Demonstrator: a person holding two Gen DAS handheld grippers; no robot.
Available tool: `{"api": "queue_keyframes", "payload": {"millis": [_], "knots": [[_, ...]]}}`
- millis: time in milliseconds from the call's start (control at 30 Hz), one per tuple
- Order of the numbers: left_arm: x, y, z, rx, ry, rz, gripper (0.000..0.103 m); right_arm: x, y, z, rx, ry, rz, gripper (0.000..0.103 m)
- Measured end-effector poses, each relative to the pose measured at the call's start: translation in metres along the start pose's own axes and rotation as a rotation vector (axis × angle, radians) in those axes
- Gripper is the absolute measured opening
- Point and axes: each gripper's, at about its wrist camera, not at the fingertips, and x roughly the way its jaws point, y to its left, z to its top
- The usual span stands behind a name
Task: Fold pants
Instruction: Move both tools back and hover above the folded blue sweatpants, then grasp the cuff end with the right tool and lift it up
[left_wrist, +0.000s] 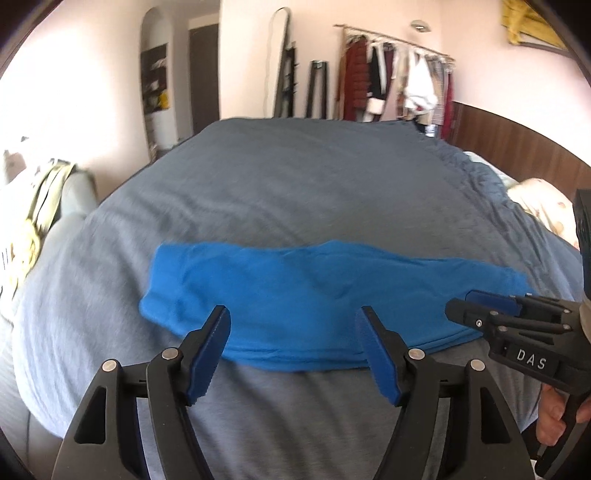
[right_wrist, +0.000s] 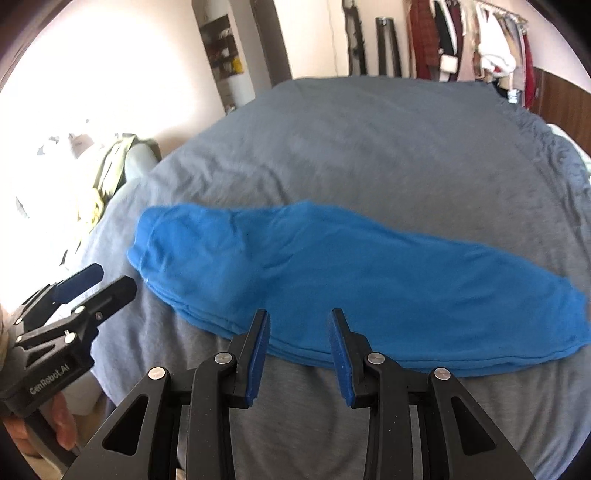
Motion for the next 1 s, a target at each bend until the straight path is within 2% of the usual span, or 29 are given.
{"api": "queue_keyframes", "payload": {"millis": [133, 167, 200, 233, 333, 400, 500, 633, 833, 1000], "knots": [[0.000, -0.036, 0.008, 0.034, -0.023, -0.025, 0.076, -0.020, -0.029, 0.004, 0.034, -0.036, -0.035, 0.034], [0.001, -0.043, 0.009, 0.040, -0.027, -0.030, 0.076, -0.025, -0.037, 0.003, 0.048, -0.046, -0.045, 0.036], [0.001, -0.052, 0.011, 0.046, -0.035, -0.037, 0.076, -0.030, -0.048, 0.002, 0.066, -0.056, -0.057, 0.046], [0.002, -0.063, 0.012, 0.048, -0.048, -0.041, 0.078, -0.034, -0.057, 0.001, 0.082, -0.065, -0.066, 0.049], [0.001, -0.091, 0.013, 0.043, -0.104, -0.065, 0.087, -0.046, -0.088, -0.004, 0.147, -0.100, -0.090, 0.050], [0.002, -0.112, 0.015, 0.057, -0.122, -0.083, 0.089, -0.053, -0.113, -0.010, 0.208, -0.122, -0.090, 0.050], [0.009, -0.148, 0.016, 0.131, -0.134, -0.091, 0.091, -0.062, -0.147, -0.019, 0.297, -0.150, -0.083, 0.050], [0.024, -0.197, 0.017, 0.214, -0.126, -0.114, 0.091, -0.072, -0.191, -0.036, 0.417, -0.202, -0.090, 0.050], [0.044, -0.243, 0.014, 0.263, -0.083, -0.143, 0.091, -0.075, -0.245, -0.066, 0.602, -0.296, -0.062, 0.050], [0.062, -0.267, 0.008, 0.319, -0.055, -0.130, 0.091, -0.059, -0.275, -0.089, 0.719, -0.304, -0.023, 0.050]]}}
